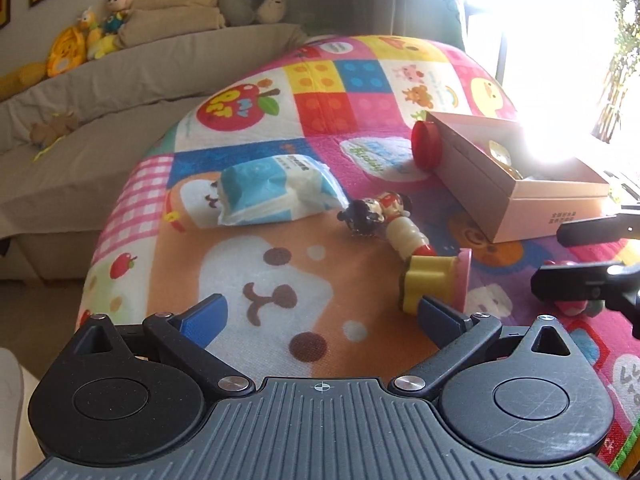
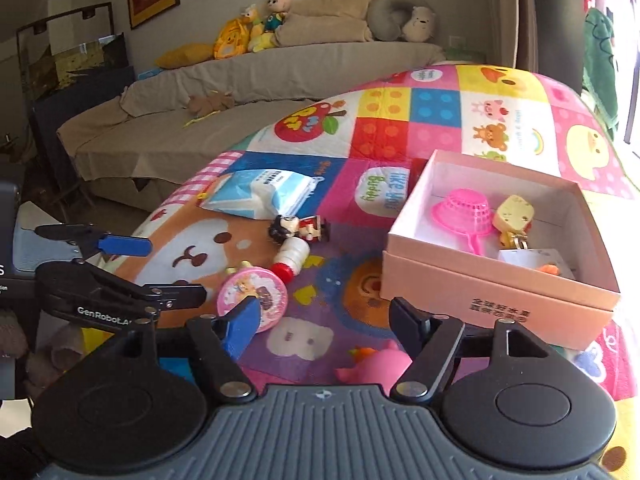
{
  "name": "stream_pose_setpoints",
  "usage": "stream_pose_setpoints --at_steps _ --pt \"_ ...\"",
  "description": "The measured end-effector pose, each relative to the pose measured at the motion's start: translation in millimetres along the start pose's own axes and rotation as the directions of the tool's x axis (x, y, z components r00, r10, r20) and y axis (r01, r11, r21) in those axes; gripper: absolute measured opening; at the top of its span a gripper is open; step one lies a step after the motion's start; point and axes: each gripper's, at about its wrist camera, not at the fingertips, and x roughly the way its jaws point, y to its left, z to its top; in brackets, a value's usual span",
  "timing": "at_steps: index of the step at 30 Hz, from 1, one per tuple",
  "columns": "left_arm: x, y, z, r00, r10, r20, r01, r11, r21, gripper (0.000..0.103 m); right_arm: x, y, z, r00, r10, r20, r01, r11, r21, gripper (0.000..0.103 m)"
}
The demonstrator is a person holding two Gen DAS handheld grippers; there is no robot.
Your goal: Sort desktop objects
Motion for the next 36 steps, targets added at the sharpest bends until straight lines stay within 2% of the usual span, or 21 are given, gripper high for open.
stream_pose_setpoints --at_steps 2,5,8,9,10,12,16,21,28,33,35,36 --pt "-1.7 7.0 1.4 1.0 0.018 0.007 -0.018 1.0 -0.02 0.103 21.6 11.1 1.8 0.998 0.047 -0.042 -0.047 0.999 -0.002 0.08" --pt "-6.8 20.7 1.2 0.999 0.038 0.018 -0.037 0.998 -0.053 0.103 48.8 21.7 2.9 0.995 0.062 -0.08 -0.063 0.998 -0.005 0.08" --pt "-9.1 31.0 -1.2 0.999 0.05 0.019 -0.048 0.996 -0.079 0.103 64.0 17.5 5.3 0.992 0.077 -0.104 -0.072 0.996 0.057 0.077" --pt "-8.9 33.7 -2.0 0.999 0.051 0.018 -0.049 0.995 -0.087 0.103 66.1 14.7 6.0 0.991 0.081 -0.109 -0.073 0.994 0.08 0.068" --pt "-8.2 36.1 -3.2 0.999 0.05 0.015 -0.048 0.994 -0.097 0.103 66.6 13.4 6.8 0.989 0.091 -0.116 -0.081 0.992 0.092 0.053" --pt "-5.6 40.1 -4.6 0.999 0.045 0.009 -0.044 0.992 -0.121 0.103 63.8 11.8 8.0 0.987 0.114 -0.115 -0.101 0.989 0.112 0.054" --pt "-3.2 40.8 -4.9 0.999 0.038 -0.002 -0.038 0.989 -0.143 0.103 48.5 19.6 12.1 0.993 0.09 -0.075 -0.086 0.995 0.058 0.054" --pt "-6.0 35.8 -5.0 1.0 0.019 0.014 -0.017 0.991 -0.129 0.103 38.6 41.0 18.5 0.996 -0.018 -0.083 0.008 0.993 -0.12 0.054" --pt "-4.4 35.4 -7.4 1.0 0.018 0.003 -0.017 0.991 -0.135 0.103 47.6 67.7 9.2 0.992 -0.083 -0.091 0.054 0.958 -0.282 0.054" --pt "-5.8 38.3 -7.6 1.0 0.026 0.007 -0.025 0.99 -0.139 0.103 52.7 72.7 8.6 0.994 -0.061 -0.086 0.034 0.958 -0.283 0.055" --pt "-6.2 40.0 -7.9 0.999 0.031 0.007 -0.029 0.989 -0.143 0.103 50.5 70.8 8.7 0.996 -0.028 -0.079 0.006 0.964 -0.264 0.059" --pt "-6.7 40.7 -8.1 0.999 0.033 0.008 -0.031 0.989 -0.144 0.103 48.2 68.9 9.3 0.997 -0.015 -0.073 -0.004 0.967 -0.255 0.064"
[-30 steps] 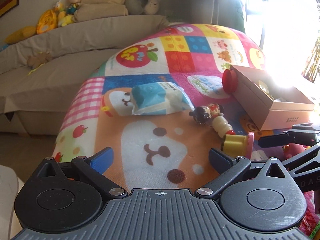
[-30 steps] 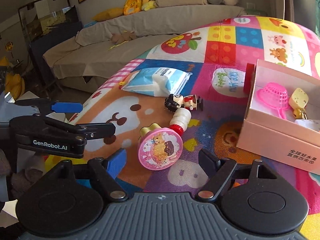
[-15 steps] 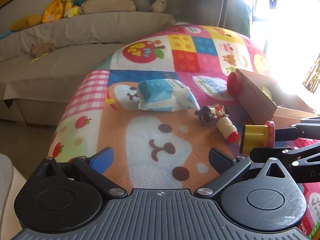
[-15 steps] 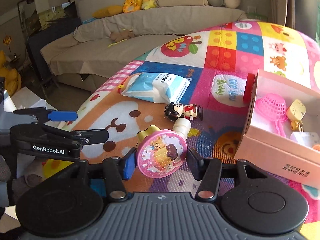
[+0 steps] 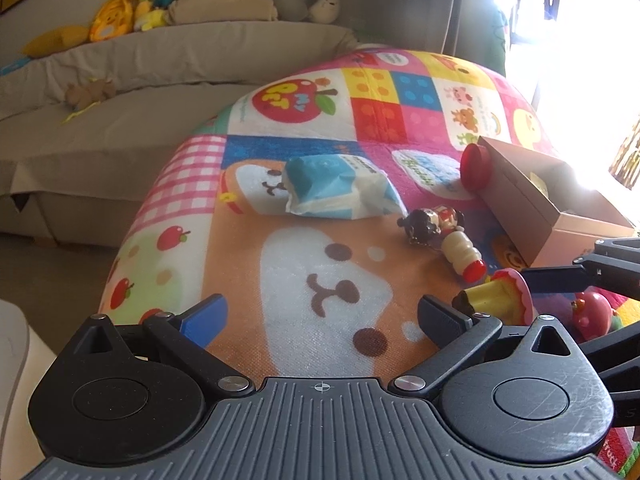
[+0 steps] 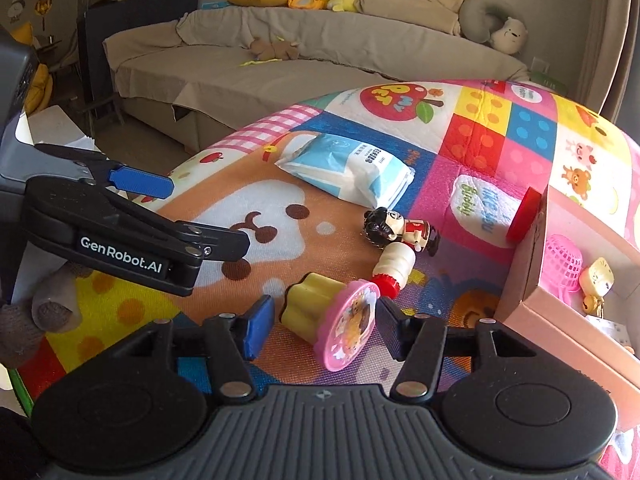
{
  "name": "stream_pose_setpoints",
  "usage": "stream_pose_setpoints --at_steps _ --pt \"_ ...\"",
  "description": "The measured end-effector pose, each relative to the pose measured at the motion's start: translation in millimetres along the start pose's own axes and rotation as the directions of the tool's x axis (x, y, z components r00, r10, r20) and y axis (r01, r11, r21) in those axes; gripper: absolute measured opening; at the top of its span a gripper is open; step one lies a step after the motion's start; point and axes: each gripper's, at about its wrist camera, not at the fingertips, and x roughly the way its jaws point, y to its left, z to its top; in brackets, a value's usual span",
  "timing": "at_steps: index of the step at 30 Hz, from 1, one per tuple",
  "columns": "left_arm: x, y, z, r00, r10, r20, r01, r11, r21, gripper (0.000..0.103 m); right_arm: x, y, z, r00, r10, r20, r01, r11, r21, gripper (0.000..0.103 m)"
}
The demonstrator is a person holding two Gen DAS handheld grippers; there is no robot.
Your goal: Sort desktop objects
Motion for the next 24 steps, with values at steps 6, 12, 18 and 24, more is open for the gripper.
stream_pose_setpoints --at_steps 6,12,18,24 --pt "-7.1 2.3 1.4 0.999 -0.023 0.032 0.023 1.0 0.005 0.103 -48.7 -29.8 -10.0 0.987 -0.087 0.133 0.076 0.994 0.082 0.099" --pt "-14.2 -43.5 -4.6 0.976 -0.212 0.044 0.203 0.967 0.155 0.103 -83.0 -80.0 -50.1 0.942 -0.314 0.116 0.285 0.934 0.214 0.103" --pt "-4.1 -107.0 -22.8 0.978 -0.203 0.048 0.162 0.886 0.434 0.103 -74.6 -119.8 -100.2 0.921 -0.389 -0.039 0.373 0.844 0.384 0.103" --pt "2.9 -122.4 -22.8 0.975 -0.22 0.028 0.154 0.765 0.626 0.097 -70.6 -138.9 -122.4 0.929 -0.37 -0.01 0.318 0.783 0.535 0.103"
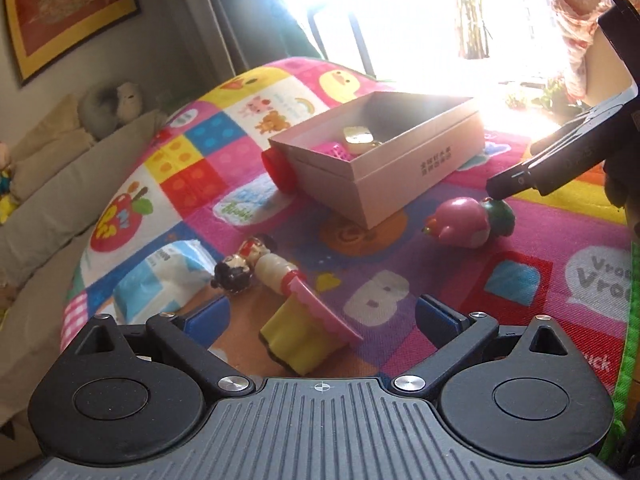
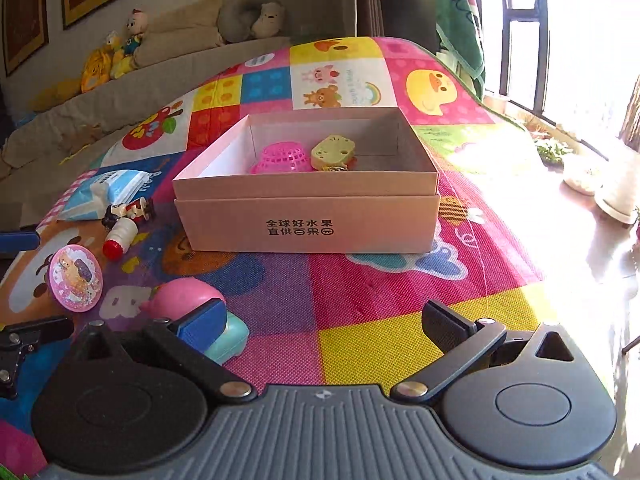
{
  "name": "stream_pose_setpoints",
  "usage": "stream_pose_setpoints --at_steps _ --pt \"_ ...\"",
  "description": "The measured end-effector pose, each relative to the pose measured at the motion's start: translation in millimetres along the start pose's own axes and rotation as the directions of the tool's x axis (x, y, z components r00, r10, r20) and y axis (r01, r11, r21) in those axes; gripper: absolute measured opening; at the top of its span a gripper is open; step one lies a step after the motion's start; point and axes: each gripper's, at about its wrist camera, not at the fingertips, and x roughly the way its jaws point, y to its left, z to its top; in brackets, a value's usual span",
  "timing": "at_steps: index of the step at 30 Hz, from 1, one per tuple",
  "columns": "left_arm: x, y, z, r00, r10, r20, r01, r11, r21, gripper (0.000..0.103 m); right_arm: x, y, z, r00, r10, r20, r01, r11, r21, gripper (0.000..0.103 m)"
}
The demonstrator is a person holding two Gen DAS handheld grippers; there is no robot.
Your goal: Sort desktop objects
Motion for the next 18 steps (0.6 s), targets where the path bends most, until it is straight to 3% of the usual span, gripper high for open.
stream_pose_setpoints --at_steps 1,3,8,12,16,18 --pt "2.7 2.3 1.1 1.0 -0.004 -0.01 0.004 1.0 0.0 0.087 2.2 -2.8 -0.8 1.0 0.0 0.002 0.0 1.0 0.028 0.103" --pt "7.9 6.9 3.2 1.0 -0.006 -0.02 0.006 1.0 -0.018 0.079 6.5 -9.6 -1.8 1.0 0.01 -0.006 -0.009 0.995 0.099 0.103" --pt "18.4 4.5 4.7 0.999 -0.031 -0.019 0.031 0.999 -0.035 0.078 9.2 -13.7 -3.4 1.0 0.023 -0.009 -0.021 0.99 0.138 0.103" --pt "26.0 -1.2 3.7 1.0 -0.01 -0.03 0.01 1.0 -0.001 0.061 9.1 -12.5 -4.3 1.0 0.015 -0.007 -0.014 0.991 0.136 0.103" --pt "26.4 13.3 4.6 0.999 -0.001 -0.036 -0.002 0.997 -0.076 0.041 9.8 -12.5 -4.0 1.0 0.014 -0.007 -0.013 0.991 0.134 0.103" --pt "23.1 24.1 4.2 0.999 -0.007 -0.033 0.002 0.989 -0.145 0.037 9.9 -12.6 -3.8 1.0 0.014 -0.007 -0.013 0.991 0.134 0.103"
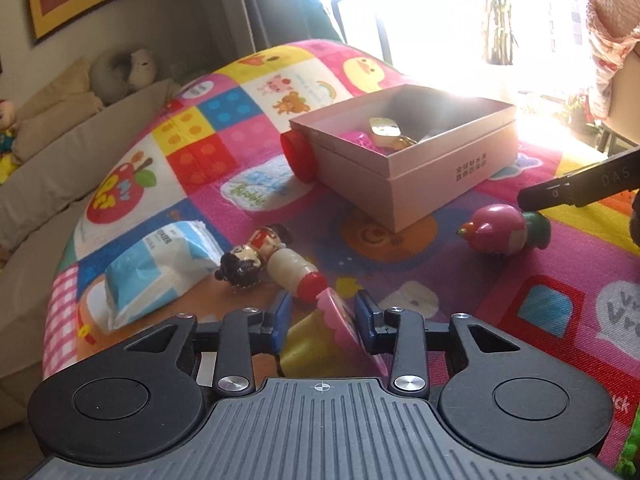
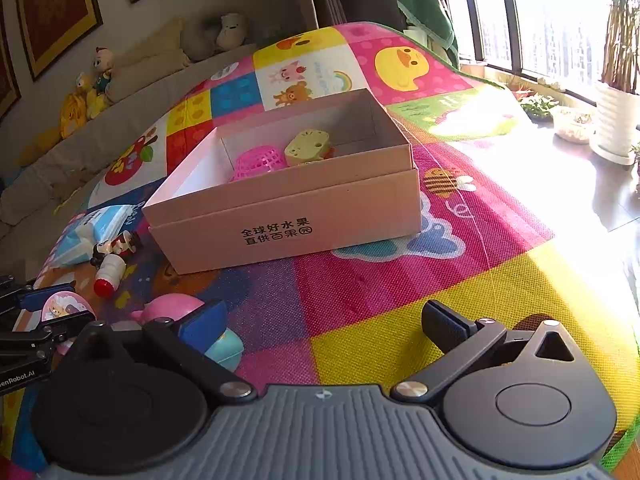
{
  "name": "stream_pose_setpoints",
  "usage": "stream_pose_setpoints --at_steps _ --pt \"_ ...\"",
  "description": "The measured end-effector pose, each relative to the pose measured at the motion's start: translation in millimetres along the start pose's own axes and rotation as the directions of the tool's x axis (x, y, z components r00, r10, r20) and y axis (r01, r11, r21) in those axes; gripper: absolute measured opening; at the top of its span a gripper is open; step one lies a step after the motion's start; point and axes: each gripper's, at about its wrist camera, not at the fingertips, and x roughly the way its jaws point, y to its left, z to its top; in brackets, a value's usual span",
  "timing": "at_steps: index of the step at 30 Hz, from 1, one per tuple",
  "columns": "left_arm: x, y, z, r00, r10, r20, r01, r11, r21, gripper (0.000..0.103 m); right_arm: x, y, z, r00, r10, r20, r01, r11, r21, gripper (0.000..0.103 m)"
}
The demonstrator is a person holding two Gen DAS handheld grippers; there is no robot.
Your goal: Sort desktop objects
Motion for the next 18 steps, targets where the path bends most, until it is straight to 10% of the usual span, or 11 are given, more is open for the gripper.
stream_pose_setpoints --at_steps 9,18 --pt "-21.3 44.5 -17.9 0.998 0.063 -0.015 -0.065 0.969 -0.238 0.043 0.4 -0.1 0.0 1.0 -0.005 -0.008 0.005 1.0 0.002 0.103" --pt "-38.5 107.1 -38.7 0.995 0.093 -0.03 -0.095 0.852 -0.515 0.049 0.7 0.9 0.3 1.0 -0.015 -0.002 0.015 1.0 0.011 0.103"
